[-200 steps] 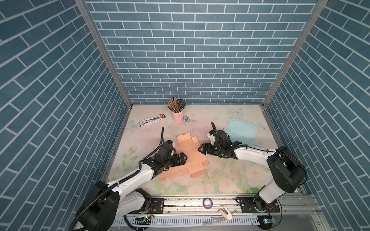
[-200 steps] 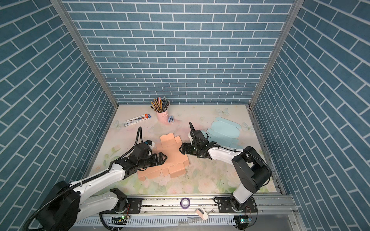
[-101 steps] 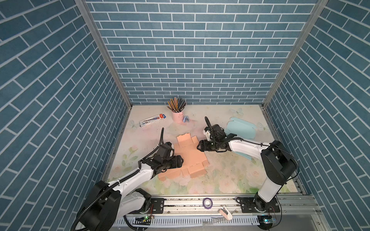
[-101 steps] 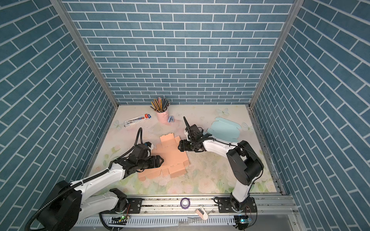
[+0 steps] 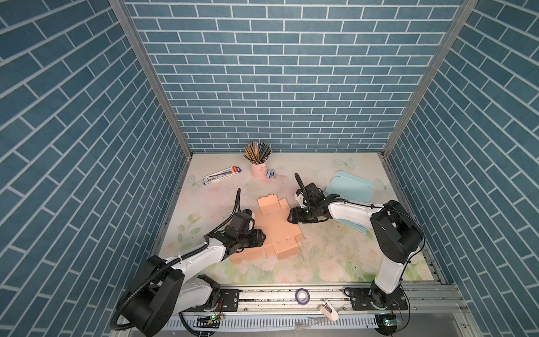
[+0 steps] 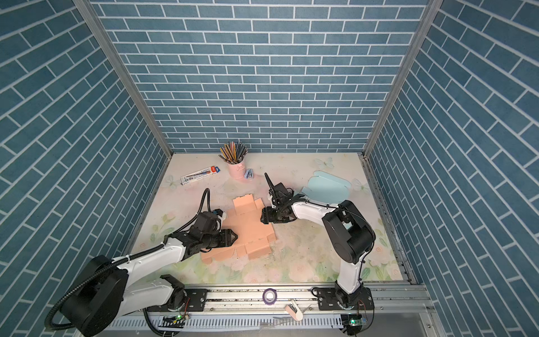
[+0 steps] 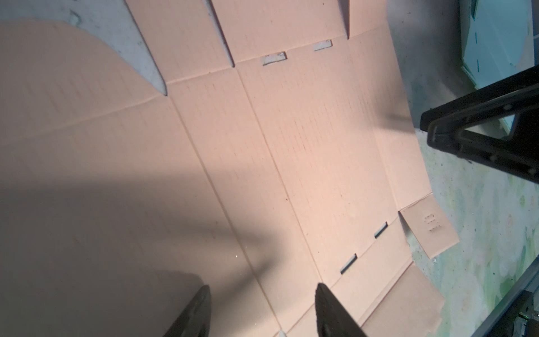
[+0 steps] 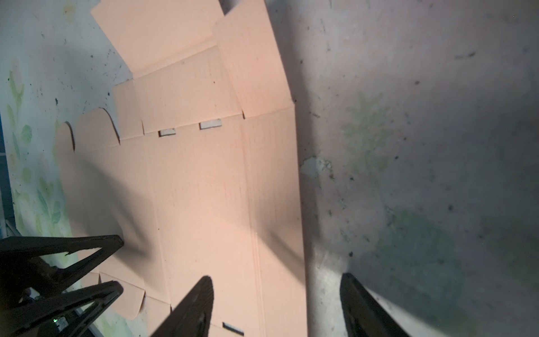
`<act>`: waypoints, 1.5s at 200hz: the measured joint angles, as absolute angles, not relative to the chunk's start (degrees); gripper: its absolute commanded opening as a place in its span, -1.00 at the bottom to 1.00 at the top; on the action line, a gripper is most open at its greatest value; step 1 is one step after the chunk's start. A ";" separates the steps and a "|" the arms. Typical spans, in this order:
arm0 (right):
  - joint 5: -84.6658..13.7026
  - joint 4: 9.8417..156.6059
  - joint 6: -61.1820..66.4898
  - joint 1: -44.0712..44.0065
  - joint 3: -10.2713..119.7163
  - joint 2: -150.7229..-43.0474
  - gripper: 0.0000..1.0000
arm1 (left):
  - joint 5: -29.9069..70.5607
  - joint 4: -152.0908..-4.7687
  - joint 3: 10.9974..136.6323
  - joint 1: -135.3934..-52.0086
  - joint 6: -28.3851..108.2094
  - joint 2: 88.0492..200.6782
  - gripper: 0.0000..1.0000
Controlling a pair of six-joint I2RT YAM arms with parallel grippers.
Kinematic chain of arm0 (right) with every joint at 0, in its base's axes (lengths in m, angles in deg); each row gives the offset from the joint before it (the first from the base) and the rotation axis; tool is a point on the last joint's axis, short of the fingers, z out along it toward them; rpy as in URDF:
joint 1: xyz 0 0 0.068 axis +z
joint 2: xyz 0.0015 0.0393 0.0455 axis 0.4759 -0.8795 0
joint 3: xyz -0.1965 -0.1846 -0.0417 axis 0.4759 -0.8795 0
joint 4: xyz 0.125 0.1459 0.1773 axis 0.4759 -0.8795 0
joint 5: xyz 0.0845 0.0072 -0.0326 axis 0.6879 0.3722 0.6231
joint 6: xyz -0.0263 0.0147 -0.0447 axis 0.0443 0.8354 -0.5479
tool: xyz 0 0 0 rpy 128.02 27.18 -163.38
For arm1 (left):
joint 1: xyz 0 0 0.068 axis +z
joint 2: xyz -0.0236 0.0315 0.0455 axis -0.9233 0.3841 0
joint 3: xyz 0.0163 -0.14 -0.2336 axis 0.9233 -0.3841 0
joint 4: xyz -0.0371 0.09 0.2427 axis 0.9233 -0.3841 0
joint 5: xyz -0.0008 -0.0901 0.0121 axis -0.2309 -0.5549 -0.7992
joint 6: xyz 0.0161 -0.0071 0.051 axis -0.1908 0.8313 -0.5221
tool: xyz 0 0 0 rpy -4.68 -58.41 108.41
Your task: Fold the paper box
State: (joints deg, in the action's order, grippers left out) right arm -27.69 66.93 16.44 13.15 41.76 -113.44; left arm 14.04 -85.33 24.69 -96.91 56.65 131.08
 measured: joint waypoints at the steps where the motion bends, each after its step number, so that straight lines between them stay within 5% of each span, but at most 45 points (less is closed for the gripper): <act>1: -27.69 66.93 16.46 13.15 41.76 -113.44 0.35 | 14.02 -85.33 24.67 -96.91 56.65 131.08 0.12; 145: -21.98 72.70 19.24 13.06 38.62 -114.29 0.21 | 13.23 -80.96 22.15 -96.89 56.23 130.43 0.05; 211: -21.83 73.75 20.11 12.36 38.22 -114.31 -0.27 | 13.10 -80.56 21.67 -96.80 55.86 129.97 0.04; 300: -18.73 75.57 20.26 12.60 37.43 -114.31 -0.53 | 13.05 -80.56 21.47 -96.78 55.86 129.68 0.04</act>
